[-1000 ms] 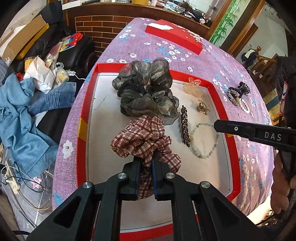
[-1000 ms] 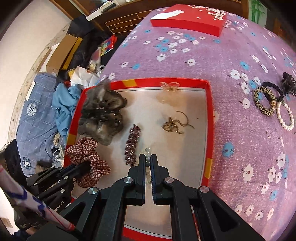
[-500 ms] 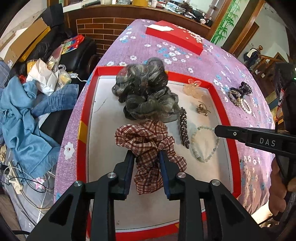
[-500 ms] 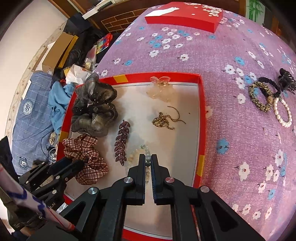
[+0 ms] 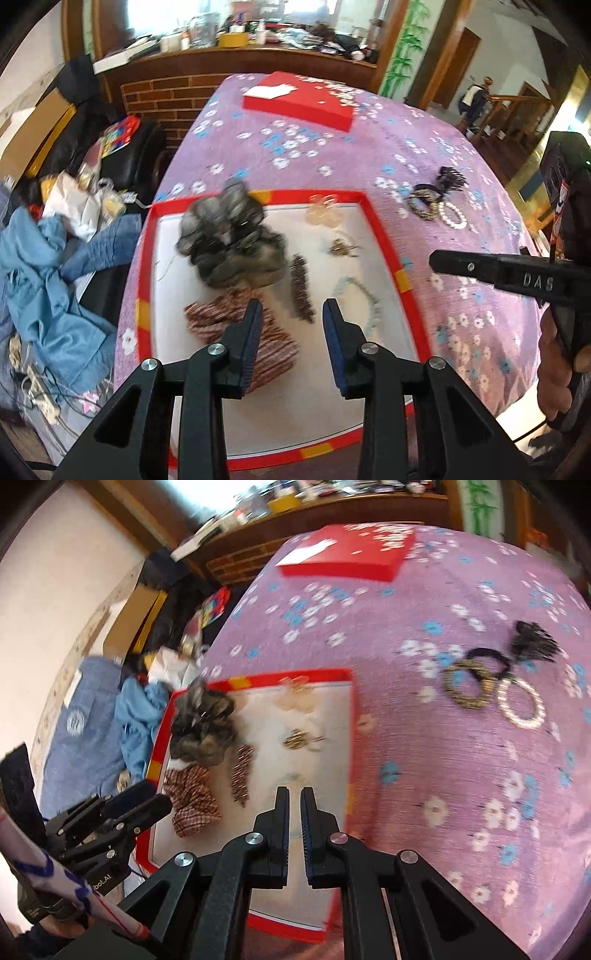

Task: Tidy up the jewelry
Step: 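Move both tools back over the remaining jewelry on the cloth, then close right tool on black claw clip while left tool grasps leopard-print hair tie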

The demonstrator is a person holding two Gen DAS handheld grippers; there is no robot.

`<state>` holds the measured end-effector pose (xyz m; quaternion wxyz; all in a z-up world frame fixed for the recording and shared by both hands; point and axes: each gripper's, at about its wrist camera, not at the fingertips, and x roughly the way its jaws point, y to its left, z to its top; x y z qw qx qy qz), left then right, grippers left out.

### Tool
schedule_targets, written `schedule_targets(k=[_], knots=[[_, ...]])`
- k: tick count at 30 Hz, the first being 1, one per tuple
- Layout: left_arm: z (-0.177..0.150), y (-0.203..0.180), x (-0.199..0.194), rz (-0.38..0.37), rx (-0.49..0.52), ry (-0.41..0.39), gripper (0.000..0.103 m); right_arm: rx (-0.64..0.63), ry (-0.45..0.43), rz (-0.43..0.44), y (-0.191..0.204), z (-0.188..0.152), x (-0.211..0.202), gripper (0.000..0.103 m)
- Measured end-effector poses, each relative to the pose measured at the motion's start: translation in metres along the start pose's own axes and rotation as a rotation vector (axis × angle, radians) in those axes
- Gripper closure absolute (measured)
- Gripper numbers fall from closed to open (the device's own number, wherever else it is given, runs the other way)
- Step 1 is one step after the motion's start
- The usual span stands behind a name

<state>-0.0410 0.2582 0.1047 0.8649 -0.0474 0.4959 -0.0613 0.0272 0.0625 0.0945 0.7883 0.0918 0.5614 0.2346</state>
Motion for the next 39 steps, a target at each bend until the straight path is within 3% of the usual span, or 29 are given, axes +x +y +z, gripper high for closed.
schedule_targets(k=[14, 16, 18, 23, 27, 33, 39], knots=[[0.029, -0.091, 0.029, -0.119, 0.145, 0.086, 0.071, 0.359, -0.08, -0.095, -0.138, -0.002, -0.059, 0.095], [0.042, -0.106, 0.038, -0.133, 0.158, 0.103, 0.071, 0.398, -0.087, -0.106, -0.152, 0.002, -0.065, 0.08], [0.054, -0.118, 0.047, -0.147, 0.168, 0.107, 0.071, 0.433, -0.107, -0.097, -0.165, 0.007, -0.072, 0.073], [0.092, -0.144, 0.087, -0.15, 0.188, 0.15, 0.071, 0.492, -0.135, -0.08, -0.189, 0.034, -0.082, 0.072], [0.116, -0.161, 0.131, -0.109, 0.218, 0.175, 0.071, 0.577, -0.161, -0.084, -0.212, 0.06, -0.08, 0.057], [0.136, -0.172, 0.184, -0.136, 0.168, 0.23, 0.071, 0.711, -0.147, -0.097, -0.248, 0.101, -0.056, 0.056], [0.142, -0.173, 0.197, -0.123, 0.145, 0.215, 0.071, 0.754, -0.12, -0.134, -0.262, 0.135, -0.021, 0.055]])
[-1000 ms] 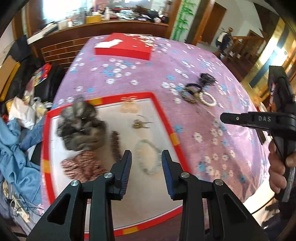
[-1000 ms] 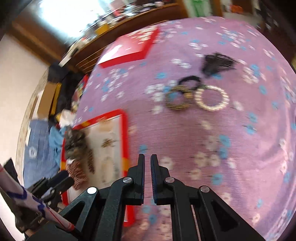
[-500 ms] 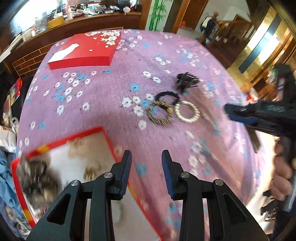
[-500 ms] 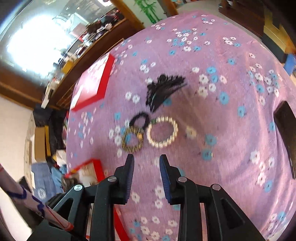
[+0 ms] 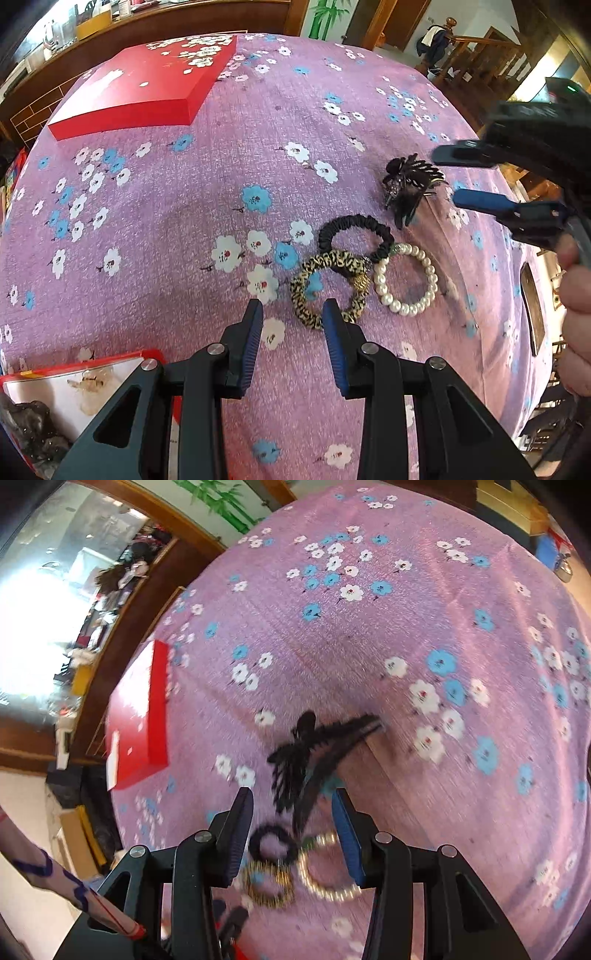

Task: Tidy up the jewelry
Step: 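Close right tool on black claw clip while left tool grasps leopard-print hair tie, then carry black claw clip and leopard-print hair tie with both tools over the tray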

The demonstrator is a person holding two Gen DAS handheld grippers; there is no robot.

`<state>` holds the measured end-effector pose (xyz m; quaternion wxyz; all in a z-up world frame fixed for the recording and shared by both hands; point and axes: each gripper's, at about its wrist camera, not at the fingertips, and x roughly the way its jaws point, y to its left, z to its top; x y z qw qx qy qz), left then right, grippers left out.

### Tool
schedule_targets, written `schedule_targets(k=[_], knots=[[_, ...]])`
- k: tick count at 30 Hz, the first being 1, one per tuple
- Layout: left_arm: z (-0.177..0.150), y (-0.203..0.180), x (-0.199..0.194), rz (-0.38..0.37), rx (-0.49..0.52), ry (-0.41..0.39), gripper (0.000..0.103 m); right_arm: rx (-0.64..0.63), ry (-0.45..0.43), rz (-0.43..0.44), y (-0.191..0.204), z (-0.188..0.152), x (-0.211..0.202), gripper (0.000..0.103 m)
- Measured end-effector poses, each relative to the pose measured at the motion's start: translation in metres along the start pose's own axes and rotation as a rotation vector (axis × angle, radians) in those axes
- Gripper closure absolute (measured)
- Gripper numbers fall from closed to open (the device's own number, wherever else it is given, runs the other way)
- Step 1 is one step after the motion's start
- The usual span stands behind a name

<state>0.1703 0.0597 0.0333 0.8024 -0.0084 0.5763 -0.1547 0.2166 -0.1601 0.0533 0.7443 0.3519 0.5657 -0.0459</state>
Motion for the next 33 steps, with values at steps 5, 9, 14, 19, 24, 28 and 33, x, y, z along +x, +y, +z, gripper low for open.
schedule_targets(k=[5, 9, 14, 19, 24, 28, 33], knots=[[0.0, 0.003, 0.005, 0.004, 0.004, 0.012, 0.071, 0.007, 0.027, -0.045, 0.012, 0.01, 0.029, 0.054], [0.0, 0.008, 0.009, -0.007, -0.004, 0.024, 0.071, -0.014, 0.044, -0.128, 0.014, 0.011, 0.047, 0.055], [0.005, 0.008, 0.018, -0.02, 0.004, 0.033, 0.071, -0.035, 0.04, -0.111, 0.006, 0.006, 0.047, 0.072], [0.012, 0.001, 0.029, -0.017, 0.016, 0.044, 0.071, -0.064, 0.014, -0.065, -0.009, -0.005, 0.022, 0.073], [0.02, -0.011, 0.04, 0.031, 0.084, 0.021, 0.083, -0.095, 0.005, 0.002, -0.02, -0.028, -0.007, 0.072], [0.019, -0.018, 0.042, 0.072, 0.121, 0.0, 0.098, -0.129, -0.016, 0.035, -0.029, -0.049, -0.033, 0.072], [0.0, -0.02, 0.031, 0.04, 0.12, 0.016, 0.099, -0.186, -0.039, 0.045, -0.039, -0.075, -0.057, 0.072]])
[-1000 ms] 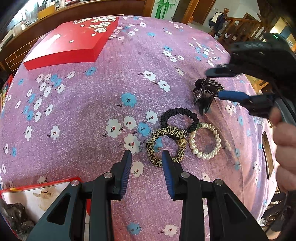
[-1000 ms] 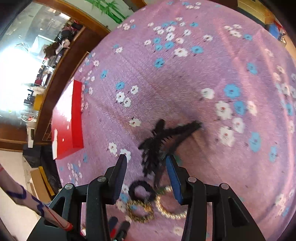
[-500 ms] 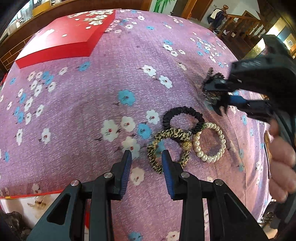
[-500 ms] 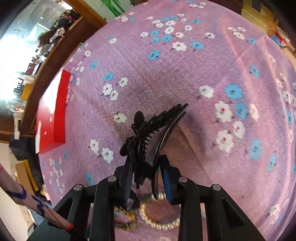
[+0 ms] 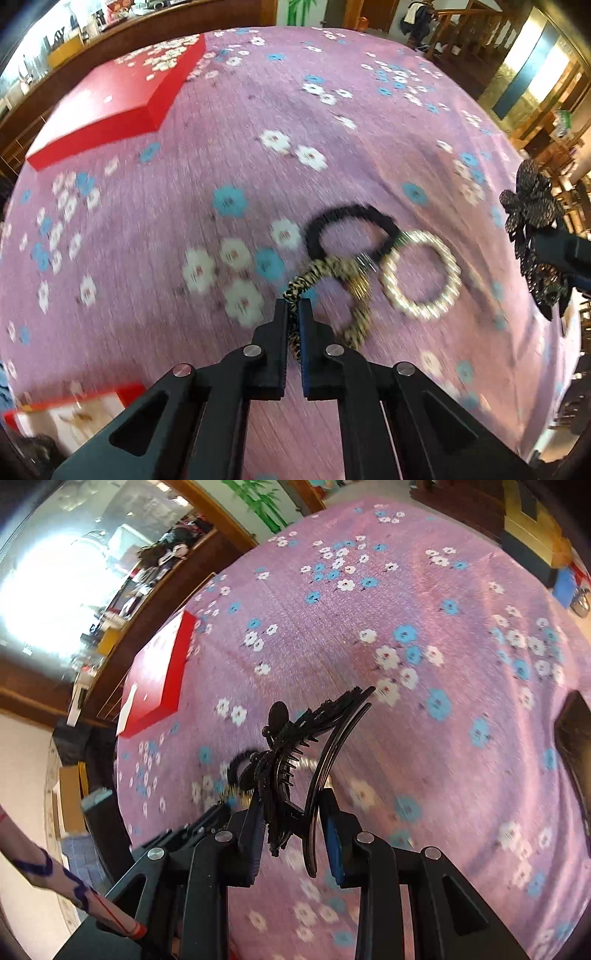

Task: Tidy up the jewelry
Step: 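Carry black claw clip and leopard-print hair tie with both tools over the tray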

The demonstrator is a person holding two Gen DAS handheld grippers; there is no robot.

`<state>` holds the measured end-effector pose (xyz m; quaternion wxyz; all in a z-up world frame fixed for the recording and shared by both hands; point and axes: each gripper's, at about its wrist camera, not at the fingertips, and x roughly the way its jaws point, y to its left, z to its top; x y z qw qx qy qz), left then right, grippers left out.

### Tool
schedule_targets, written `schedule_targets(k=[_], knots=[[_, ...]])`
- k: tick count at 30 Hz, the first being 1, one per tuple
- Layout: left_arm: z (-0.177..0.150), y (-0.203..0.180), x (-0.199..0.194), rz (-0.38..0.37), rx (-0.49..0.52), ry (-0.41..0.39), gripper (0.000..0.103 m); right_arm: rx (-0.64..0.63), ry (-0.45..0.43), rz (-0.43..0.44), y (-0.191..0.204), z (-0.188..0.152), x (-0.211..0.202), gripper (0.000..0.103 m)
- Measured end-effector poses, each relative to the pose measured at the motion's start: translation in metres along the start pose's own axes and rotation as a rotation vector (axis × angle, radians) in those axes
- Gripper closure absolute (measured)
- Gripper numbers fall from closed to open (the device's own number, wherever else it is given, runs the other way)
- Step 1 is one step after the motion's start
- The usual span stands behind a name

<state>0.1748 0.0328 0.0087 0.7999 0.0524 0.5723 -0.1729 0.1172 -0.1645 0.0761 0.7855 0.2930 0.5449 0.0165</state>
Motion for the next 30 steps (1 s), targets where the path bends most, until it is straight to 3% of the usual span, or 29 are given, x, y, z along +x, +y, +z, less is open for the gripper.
schedule_targets(k=[11, 18, 30], knots=[[-0.078, 0.001, -0.077, -0.129, -0.046, -0.053, 0.098, -0.12, 0.05, -0.007, -0.011, -0.078, -0.019, 0.073], [-0.113, 0.003, -0.124, -0.124, -0.075, -0.12, 0.098, -0.265, 0.057, -0.003, 0.021, -0.112, -0.022, 0.072], [-0.162, 0.025, -0.18, -0.057, -0.142, -0.198, 0.098, -0.468, 0.1, 0.086, 0.084, -0.161, -0.019, 0.072]])
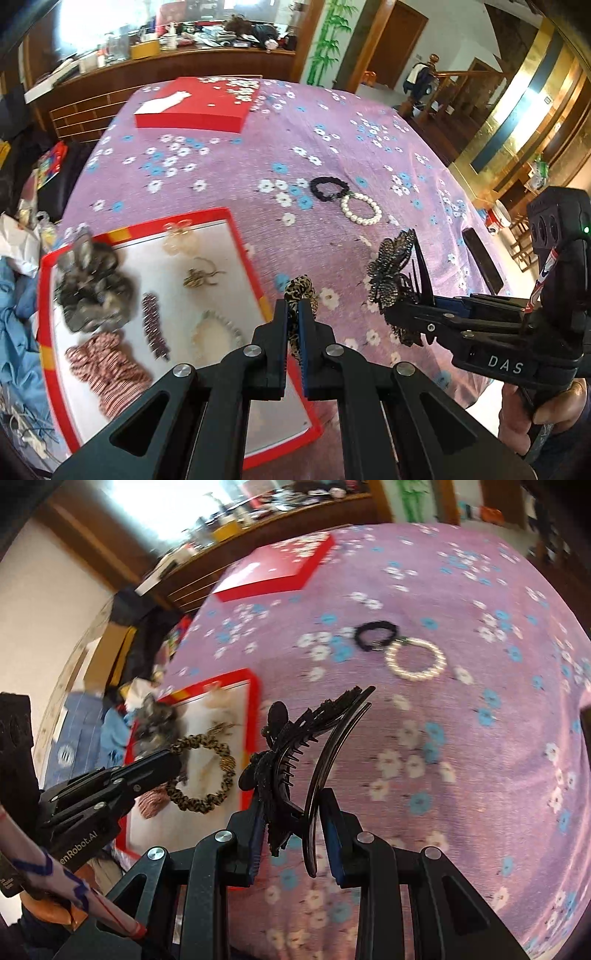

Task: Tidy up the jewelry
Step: 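Carry black claw clip and leopard-print hair tie with both tools over the tray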

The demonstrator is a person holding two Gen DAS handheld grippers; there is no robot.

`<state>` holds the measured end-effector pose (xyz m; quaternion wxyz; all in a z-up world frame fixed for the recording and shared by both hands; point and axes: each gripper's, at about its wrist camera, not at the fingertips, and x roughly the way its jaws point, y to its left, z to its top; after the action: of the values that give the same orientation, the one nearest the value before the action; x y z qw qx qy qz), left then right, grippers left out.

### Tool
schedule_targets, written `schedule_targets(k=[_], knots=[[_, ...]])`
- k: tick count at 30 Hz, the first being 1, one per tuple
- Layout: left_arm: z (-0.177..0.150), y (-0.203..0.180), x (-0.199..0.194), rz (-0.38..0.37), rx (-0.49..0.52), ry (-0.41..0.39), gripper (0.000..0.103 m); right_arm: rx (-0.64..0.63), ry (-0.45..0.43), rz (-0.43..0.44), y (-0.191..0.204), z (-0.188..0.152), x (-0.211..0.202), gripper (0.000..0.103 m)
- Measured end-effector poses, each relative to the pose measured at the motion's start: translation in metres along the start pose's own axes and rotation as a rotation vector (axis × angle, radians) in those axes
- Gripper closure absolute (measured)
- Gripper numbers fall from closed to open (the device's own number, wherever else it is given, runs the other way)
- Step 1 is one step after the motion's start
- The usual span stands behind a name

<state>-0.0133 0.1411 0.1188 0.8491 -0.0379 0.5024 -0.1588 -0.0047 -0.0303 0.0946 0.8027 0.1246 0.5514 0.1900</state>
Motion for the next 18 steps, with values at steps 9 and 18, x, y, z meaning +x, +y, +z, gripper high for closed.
schedule_targets(k=[9, 18], knots=[[-0.016, 0.027, -0.027, 0.062, -0.039, -0.037, 0.098, -0.099, 0.018, 0.044, 0.043, 0.0, 0.012, 0.072], [-0.038, 0.056, -0.043, 0.103, -0.106, -0.042, 0.098, -0.151, 0.046, 0.076, 0.07, -0.003, 0.023, 0.072]])
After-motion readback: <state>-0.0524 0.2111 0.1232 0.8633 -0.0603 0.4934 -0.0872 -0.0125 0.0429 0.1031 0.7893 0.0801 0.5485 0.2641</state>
